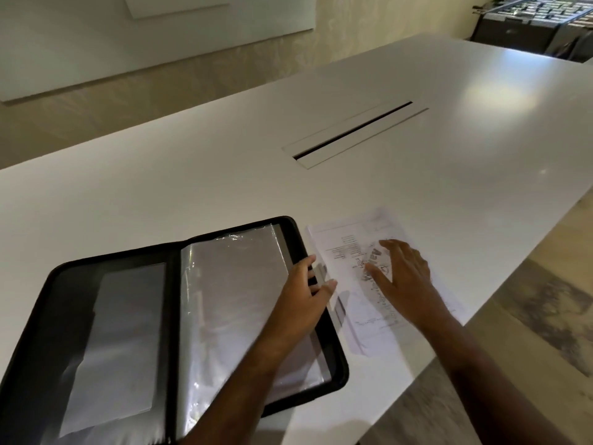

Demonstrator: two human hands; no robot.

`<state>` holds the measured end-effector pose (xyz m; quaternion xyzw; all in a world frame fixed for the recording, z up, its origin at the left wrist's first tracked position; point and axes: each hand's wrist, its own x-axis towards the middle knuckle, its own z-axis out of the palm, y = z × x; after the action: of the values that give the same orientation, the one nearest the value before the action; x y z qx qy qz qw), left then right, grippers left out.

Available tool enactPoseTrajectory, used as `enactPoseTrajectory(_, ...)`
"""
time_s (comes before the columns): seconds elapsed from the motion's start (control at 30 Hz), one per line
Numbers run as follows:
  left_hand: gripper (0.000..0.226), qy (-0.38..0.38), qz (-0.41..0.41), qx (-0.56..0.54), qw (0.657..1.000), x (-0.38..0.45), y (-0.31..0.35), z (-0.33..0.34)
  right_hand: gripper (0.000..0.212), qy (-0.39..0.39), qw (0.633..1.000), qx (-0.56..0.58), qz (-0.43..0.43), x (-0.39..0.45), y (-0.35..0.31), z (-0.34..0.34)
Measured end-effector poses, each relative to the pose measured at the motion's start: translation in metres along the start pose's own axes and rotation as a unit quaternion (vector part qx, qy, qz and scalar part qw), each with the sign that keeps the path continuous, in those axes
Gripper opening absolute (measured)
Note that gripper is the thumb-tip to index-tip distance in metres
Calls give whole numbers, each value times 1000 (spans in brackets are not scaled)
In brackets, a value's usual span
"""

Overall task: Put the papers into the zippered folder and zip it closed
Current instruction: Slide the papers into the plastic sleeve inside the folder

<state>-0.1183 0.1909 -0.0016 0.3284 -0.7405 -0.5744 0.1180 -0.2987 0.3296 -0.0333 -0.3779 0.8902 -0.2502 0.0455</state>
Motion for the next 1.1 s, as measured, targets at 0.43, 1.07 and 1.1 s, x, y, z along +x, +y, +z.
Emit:
enactPoseTrajectory(0.43, 31, 61, -54, -82, 993, 30, 12, 45, 73, 21, 996, -44, 73, 8, 50, 3)
enactPoseTrajectory(1.07, 16, 52, -132, -144, 979, 78, 17, 58, 66, 28, 995, 38, 85, 13, 55, 0)
enactPoseTrajectory(1.1, 19, 55, -129, -140, 980, 80, 16, 59, 64, 20, 993, 63, 96, 15, 58, -3)
